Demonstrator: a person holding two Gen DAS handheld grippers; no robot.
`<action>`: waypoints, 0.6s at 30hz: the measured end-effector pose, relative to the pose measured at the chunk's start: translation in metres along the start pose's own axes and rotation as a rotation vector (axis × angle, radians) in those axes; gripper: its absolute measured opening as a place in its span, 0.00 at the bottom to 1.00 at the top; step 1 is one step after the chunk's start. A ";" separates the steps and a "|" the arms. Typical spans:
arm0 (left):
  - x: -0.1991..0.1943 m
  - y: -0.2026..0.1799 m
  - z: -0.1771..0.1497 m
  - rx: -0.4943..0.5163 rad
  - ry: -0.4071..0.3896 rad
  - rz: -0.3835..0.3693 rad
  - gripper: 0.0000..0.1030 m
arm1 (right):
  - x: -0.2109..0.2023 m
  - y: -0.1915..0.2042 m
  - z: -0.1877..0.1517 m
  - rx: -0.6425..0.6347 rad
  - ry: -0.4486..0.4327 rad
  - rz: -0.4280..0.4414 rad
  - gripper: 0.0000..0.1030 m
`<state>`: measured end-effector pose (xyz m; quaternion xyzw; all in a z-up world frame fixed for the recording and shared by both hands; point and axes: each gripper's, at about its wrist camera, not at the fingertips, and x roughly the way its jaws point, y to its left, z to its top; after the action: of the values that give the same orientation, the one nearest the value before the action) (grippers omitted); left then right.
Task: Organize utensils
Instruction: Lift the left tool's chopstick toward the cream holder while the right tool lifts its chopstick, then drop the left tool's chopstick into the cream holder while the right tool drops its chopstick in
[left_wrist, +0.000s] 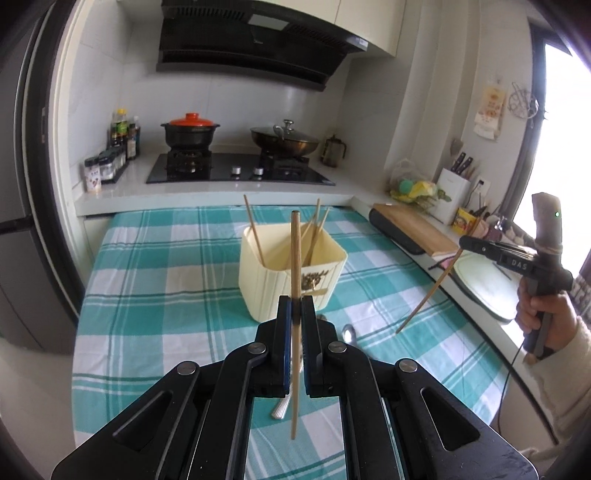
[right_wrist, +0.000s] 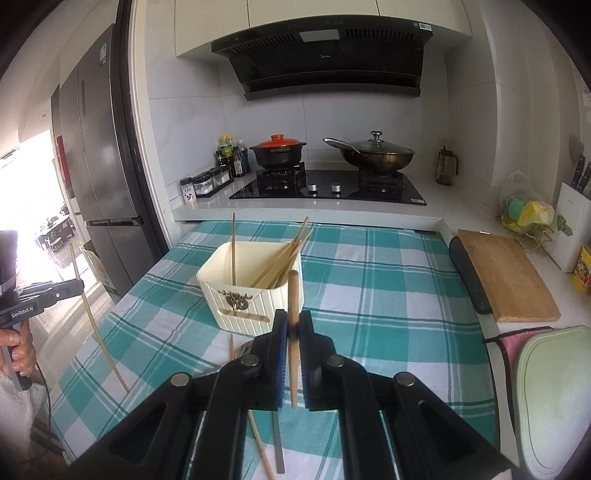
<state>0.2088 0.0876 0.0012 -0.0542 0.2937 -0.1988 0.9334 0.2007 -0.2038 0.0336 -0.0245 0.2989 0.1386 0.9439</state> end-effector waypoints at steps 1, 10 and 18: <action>-0.001 -0.001 0.005 0.002 -0.011 0.001 0.03 | 0.002 0.002 0.007 -0.003 -0.007 -0.001 0.06; 0.001 -0.014 0.080 0.057 -0.176 0.022 0.03 | 0.030 0.016 0.080 -0.058 -0.065 -0.034 0.06; 0.044 -0.018 0.131 0.020 -0.340 0.071 0.03 | 0.048 0.033 0.127 -0.037 -0.219 0.001 0.06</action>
<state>0.3108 0.0516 0.0894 -0.0672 0.1314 -0.1568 0.9765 0.3000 -0.1436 0.1111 -0.0264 0.1914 0.1462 0.9702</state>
